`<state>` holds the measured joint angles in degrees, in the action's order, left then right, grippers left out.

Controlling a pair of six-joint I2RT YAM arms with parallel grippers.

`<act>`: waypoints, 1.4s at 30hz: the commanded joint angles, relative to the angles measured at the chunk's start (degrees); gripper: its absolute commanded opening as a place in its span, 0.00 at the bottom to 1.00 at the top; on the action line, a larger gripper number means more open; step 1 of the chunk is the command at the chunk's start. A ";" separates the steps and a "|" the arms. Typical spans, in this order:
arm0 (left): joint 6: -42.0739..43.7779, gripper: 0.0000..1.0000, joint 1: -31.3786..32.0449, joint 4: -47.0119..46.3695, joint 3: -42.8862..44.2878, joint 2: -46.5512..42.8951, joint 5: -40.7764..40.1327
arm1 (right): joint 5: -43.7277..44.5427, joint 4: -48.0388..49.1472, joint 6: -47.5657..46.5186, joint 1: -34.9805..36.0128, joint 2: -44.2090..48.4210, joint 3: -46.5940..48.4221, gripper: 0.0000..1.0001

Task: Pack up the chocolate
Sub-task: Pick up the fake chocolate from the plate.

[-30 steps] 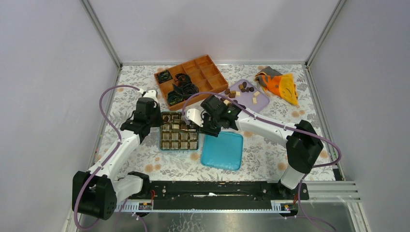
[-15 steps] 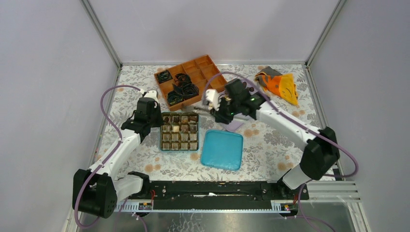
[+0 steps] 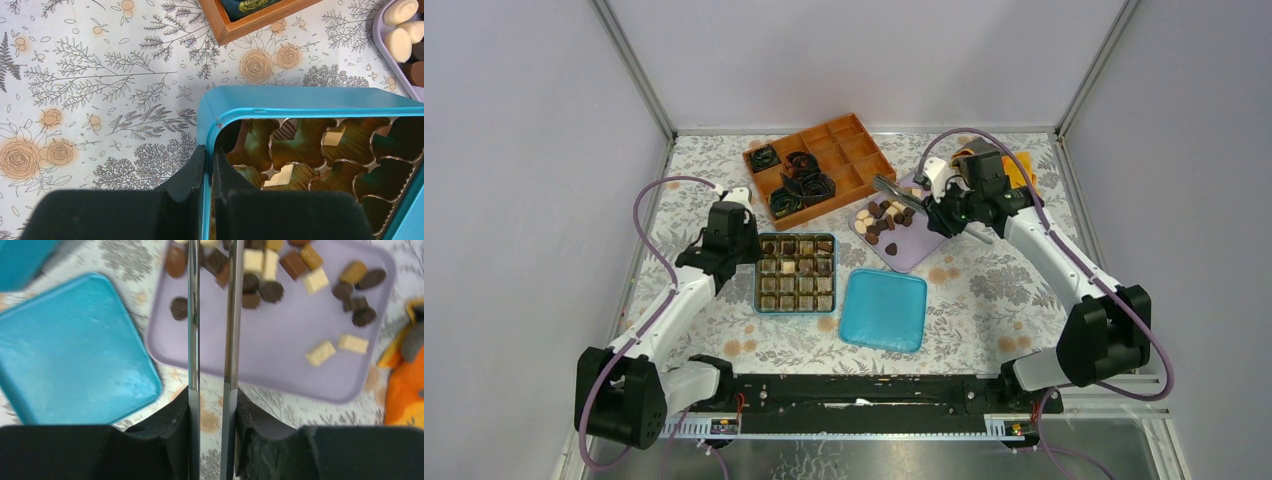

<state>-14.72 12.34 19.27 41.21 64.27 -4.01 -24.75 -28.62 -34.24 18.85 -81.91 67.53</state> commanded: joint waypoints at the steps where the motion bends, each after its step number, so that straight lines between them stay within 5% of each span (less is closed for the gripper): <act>1: -1.32 0.00 0.05 -2.83 2.23 0.07 0.60 | 5.57 0.16 -2.43 -2.42 -1.47 -0.55 0.35; 42: -1.71 0.00 0.05 -1.85 2.56 -0.12 0.75 | 10.79 -5.22 -3.14 -9.15 -8.53 -5.13 0.44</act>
<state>-15.09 12.34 20.34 41.34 64.73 -4.01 -14.11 -33.98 -38.09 10.15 -90.17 60.66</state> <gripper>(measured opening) 0.096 0.434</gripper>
